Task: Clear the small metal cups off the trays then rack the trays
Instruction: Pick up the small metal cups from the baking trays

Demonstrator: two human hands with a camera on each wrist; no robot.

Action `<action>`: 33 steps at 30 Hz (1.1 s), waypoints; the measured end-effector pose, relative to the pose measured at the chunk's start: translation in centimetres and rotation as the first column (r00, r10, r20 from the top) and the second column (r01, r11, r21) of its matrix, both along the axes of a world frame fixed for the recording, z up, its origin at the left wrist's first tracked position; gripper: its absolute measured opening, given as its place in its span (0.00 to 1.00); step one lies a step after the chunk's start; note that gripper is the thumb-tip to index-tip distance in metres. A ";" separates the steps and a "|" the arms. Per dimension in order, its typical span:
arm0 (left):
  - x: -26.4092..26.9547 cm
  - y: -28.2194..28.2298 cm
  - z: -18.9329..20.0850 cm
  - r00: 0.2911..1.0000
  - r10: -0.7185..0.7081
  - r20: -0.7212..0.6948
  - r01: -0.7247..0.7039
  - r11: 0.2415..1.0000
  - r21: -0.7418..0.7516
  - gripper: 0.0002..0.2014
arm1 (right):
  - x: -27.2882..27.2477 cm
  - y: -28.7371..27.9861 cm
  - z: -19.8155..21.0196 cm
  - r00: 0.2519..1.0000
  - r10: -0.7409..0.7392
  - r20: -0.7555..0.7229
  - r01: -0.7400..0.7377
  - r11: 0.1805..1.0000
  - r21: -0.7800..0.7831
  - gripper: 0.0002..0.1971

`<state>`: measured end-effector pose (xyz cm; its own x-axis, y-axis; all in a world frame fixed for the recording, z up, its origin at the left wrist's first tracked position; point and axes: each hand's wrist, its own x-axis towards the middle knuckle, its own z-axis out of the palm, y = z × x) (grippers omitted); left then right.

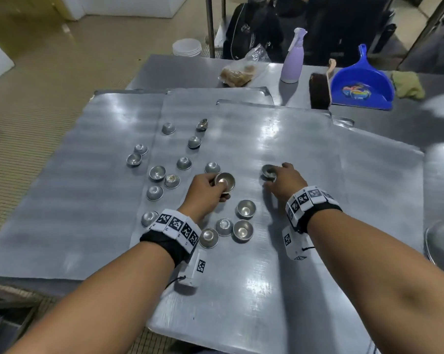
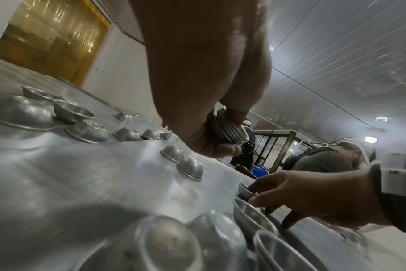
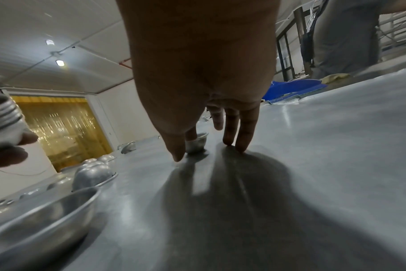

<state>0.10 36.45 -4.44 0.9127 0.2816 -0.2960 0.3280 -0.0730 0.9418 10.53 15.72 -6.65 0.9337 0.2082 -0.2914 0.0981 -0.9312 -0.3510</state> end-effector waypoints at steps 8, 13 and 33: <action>-0.1 -1.0 0.4 1.000 0.003 -0.002 -0.003 1.000 0.005 0.08 | -1.0 -0.8 0.7 1.000 0.002 0.027 -0.002 1.000 -0.011 0.07; -0.5 -3.0 0.6 1.000 -0.003 -0.005 0.003 1.000 0.012 0.07 | -3.2 -2.8 0.2 0.997 -0.080 0.018 0.079 0.995 0.068 0.23; -4.2 -6.2 1.3 0.985 0.163 0.061 -0.163 0.987 0.003 0.08 | -11.2 -2.5 4.4 0.970 0.044 0.240 -0.164 0.848 0.505 0.29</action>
